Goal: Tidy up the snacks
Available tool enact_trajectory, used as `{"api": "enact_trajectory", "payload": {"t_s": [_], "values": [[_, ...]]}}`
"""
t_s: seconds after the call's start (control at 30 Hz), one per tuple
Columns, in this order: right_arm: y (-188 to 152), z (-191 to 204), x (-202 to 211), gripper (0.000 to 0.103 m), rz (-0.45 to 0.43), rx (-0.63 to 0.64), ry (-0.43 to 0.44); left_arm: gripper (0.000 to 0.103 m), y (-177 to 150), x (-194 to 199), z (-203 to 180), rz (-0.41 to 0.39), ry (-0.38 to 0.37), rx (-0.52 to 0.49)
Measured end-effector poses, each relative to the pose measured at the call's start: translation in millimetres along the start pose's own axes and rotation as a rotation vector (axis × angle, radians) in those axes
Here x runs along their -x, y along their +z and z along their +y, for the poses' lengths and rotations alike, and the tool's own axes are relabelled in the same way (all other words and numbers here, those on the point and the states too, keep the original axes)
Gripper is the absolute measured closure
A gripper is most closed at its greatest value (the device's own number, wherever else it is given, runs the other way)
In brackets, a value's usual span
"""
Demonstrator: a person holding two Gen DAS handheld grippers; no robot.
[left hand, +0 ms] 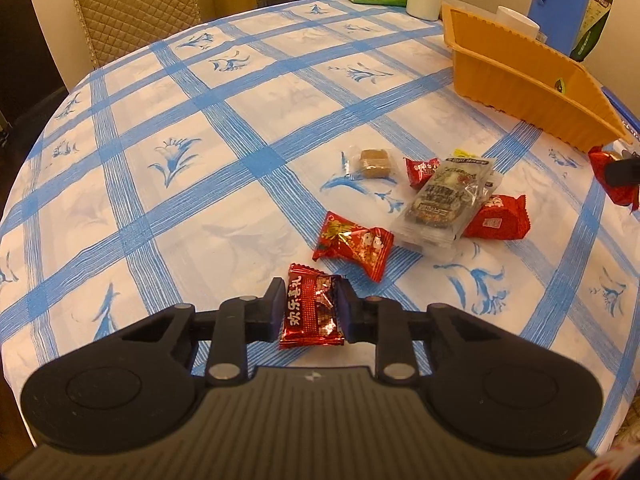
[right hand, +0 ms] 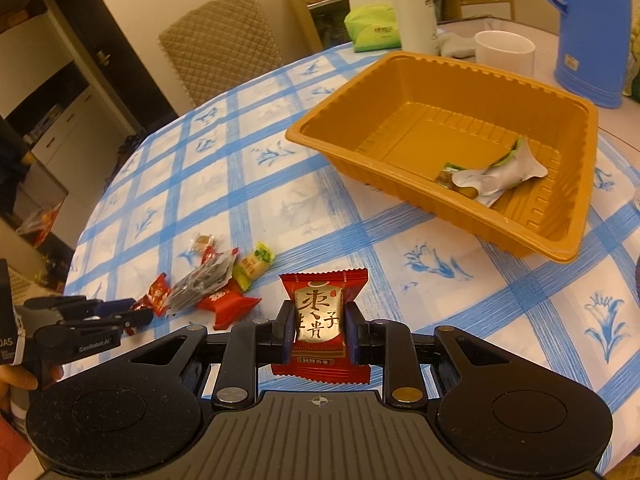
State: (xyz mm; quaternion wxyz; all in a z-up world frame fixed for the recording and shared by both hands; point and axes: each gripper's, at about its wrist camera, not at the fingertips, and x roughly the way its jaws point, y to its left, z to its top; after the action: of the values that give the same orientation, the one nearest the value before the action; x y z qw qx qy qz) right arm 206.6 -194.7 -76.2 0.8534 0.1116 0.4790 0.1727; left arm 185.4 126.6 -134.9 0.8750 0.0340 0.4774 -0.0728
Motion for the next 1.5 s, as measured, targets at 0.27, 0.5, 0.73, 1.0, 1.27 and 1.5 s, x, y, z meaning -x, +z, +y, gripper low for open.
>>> {"api": "enact_trajectory", "payload": {"t_s": [0.27, 0.5, 0.73, 1.0, 1.27, 1.5], "values": [[6.2, -0.3, 4.7, 0.077, -0.019, 0.007, 0.018, 0.081, -3.2, 4.4, -1.4, 0.011, 0.007, 0.064], [9.0, -2.9, 8.8, 0.077, -0.016, 0.046, 0.064, 0.082, -11.9, 23.9, -9.2, 0.000, 0.043, 0.130], [3.9, -13.0, 23.0, 0.077, -0.017, 0.071, 0.117, 0.082, -10.5, 61.4, -41.4, -0.047, 0.041, 0.172], [1.7, -32.0, 45.0, 0.077, -0.033, 0.066, 0.137, 0.082, 17.6, 86.8, -99.5, -0.112, -0.027, 0.123], [8.1, -56.1, 71.4, 0.077, -0.086, 0.038, 0.109, 0.082, 64.4, 89.3, -151.9, -0.175, -0.111, 0.042], [21.8, -75.3, 86.2, 0.077, -0.137, 0.002, 0.070, 0.082, 107.1, 78.4, -188.2, -0.215, -0.179, -0.035]]}}
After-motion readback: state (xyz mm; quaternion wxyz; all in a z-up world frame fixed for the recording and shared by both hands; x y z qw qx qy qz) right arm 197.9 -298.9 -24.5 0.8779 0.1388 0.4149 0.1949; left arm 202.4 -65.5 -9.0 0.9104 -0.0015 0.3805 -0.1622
